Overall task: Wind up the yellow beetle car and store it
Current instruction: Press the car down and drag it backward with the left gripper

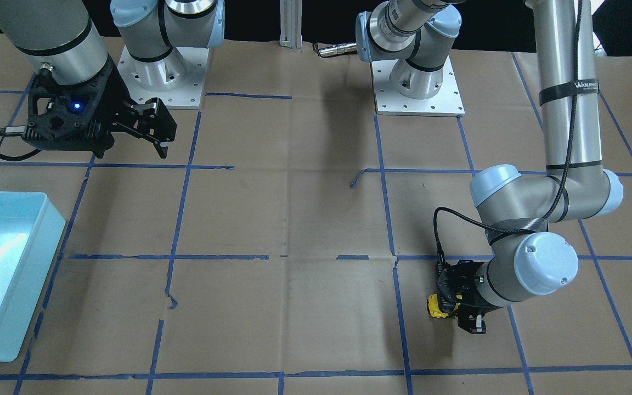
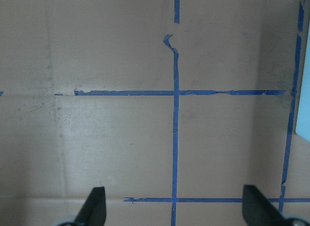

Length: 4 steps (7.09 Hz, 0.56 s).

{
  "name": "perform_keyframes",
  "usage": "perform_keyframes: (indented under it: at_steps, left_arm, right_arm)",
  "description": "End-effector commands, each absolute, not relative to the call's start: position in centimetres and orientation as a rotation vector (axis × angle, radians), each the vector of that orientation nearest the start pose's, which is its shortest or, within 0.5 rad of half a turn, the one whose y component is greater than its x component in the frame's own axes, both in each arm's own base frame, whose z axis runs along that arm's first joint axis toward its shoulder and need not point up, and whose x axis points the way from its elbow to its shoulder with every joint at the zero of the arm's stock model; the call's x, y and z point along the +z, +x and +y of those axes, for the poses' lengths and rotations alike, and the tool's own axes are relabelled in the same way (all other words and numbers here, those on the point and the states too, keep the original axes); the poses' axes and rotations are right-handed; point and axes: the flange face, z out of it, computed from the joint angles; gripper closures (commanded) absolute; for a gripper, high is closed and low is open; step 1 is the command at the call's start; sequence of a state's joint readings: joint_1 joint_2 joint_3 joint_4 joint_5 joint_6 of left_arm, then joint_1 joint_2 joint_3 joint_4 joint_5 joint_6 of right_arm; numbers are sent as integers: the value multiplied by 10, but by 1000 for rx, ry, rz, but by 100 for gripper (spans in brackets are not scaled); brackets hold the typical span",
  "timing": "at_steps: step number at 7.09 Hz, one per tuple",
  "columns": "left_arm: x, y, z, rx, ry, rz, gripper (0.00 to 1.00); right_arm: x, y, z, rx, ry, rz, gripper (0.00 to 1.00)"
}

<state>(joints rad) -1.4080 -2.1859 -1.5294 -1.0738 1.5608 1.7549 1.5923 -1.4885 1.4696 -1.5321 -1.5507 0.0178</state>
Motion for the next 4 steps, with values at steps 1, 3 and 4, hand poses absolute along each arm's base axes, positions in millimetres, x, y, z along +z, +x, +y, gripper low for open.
perform_keyframes:
  at_steps: [1, 3, 4]
  left_arm:
    - [189, -16, -678, -53, -2205, -2133, 98]
    - [188, -15, -678, -55, -2211, -2126, 98]
    - [189, -16, -678, -52, -2212, -2126, 97]
  right_arm:
    - [493, 147, -521, 29, -5, 3122, 0]
    - [492, 147, -522, 32, -7, 3120, 0]
    - [493, 147, -521, 29, -7, 3120, 0]
